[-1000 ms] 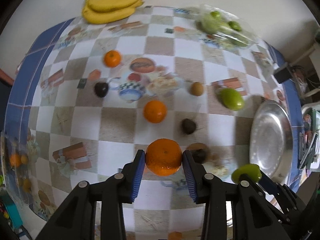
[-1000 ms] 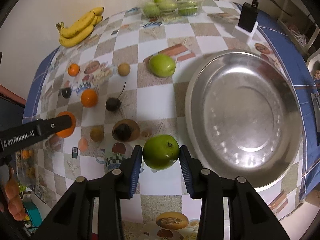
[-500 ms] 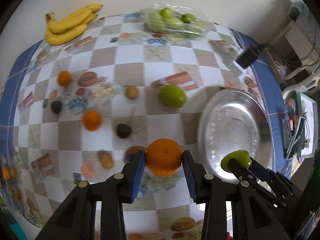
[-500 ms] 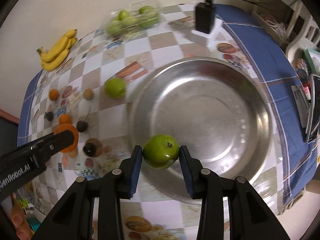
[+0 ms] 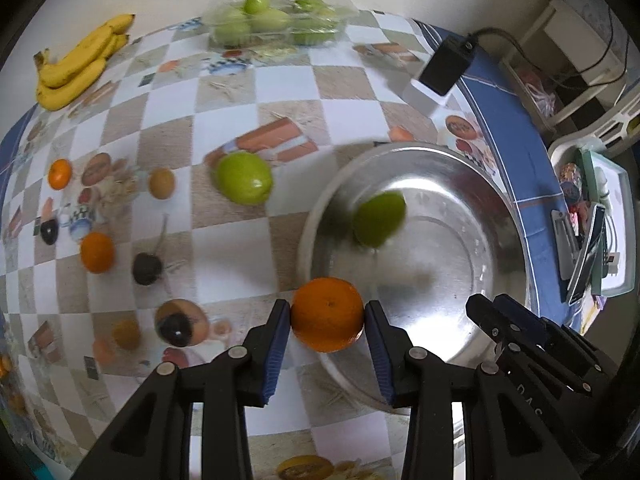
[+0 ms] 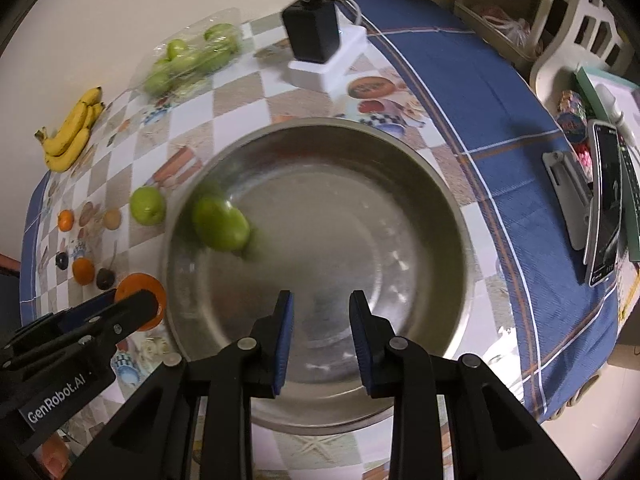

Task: Organize fruits
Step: 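Carry both fruits over the steel bowl and open both tools to drop them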

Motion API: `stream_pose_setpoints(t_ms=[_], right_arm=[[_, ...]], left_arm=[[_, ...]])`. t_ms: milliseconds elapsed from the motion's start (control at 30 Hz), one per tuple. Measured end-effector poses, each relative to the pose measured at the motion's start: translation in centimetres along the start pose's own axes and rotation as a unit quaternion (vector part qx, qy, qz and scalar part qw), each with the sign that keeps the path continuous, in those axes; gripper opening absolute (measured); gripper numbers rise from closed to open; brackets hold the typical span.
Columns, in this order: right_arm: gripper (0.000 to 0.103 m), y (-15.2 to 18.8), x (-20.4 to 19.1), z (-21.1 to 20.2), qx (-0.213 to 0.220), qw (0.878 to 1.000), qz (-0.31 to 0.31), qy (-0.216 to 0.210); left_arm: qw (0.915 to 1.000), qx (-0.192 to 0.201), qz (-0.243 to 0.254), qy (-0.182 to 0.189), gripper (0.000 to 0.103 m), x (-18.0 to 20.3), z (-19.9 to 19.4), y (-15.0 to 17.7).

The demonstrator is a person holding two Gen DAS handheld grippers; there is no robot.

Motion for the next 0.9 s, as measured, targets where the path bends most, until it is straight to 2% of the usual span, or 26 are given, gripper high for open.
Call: stream_pose_setpoints(t_ms=[300,667,900], right_arm=[[0.03,0.0,1.3,1.8,-0.015,1.0,0.007,-0.002],[0.03,0.0,2.4,2.7,-0.025,1.0,0.015,-0.001],[0.03,0.1,2.6,2.0,-0.023,1.0,0.015,0.002]], left_arm=[[0.9997,-0.021,0.012,0.006,0.041,2.1,2.6,-0.1],[0.999,-0.042,0.014,0.01,0.042,2.8,4.6,-0.1],[0.999,-0.037,0.015,0.021,0.052,3.0,3.8,-0.1]])
Point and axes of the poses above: each gripper's, at about its wrist camera, not at the fingertips, and z roughly the way its jaws point, x to its right, y to its underside, the point moved 1 cm from there along z, roughly the way its jaws point, and after that the axes turned 5 degrees about y, right-handed, at the moved point
